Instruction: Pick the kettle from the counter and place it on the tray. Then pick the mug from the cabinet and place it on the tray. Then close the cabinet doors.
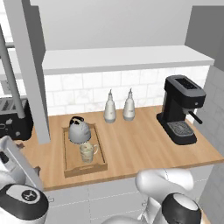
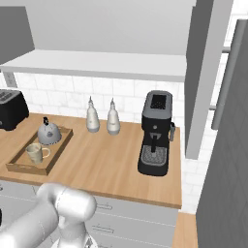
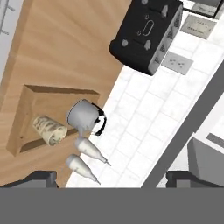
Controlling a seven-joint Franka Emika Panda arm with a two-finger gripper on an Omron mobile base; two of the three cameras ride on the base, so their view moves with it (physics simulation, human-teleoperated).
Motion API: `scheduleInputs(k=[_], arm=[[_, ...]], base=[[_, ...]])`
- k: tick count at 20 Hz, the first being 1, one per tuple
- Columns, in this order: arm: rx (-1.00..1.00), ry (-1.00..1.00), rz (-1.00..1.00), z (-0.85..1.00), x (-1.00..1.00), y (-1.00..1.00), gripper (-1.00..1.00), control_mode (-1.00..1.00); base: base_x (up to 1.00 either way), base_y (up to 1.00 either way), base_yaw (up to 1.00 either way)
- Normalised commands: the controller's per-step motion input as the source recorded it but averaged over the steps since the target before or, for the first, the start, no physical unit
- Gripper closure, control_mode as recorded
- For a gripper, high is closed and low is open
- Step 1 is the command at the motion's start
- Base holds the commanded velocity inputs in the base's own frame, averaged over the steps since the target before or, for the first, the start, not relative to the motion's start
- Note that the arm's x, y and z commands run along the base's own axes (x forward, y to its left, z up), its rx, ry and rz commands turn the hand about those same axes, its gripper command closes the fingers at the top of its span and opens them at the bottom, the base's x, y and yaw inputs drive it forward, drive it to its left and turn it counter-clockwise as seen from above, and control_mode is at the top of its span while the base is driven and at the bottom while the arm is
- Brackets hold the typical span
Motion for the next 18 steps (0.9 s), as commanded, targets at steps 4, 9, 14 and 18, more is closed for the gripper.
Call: scheduleInputs(k=[4,9,14,18], arm=[[0.0,-0.04,-0.25,0.52,0.18,-0.03,-1.0,-1.0],[0.02,-0.07,-0.18,0.5,0.26,-0.36,-1.0,-1.0],[0.03,-0.13,-0.07,0.4,0.0,-0.92,-1.0,-1.0],[0.02,-0.2,0.0,0.36,0.0,-1.0,-1.0,-1.0]], base=[[0.0,0.0,0.0],[0.0,0.0,0.0],[0.0,0.0,0.0],[0.0,0.0,0.0]])
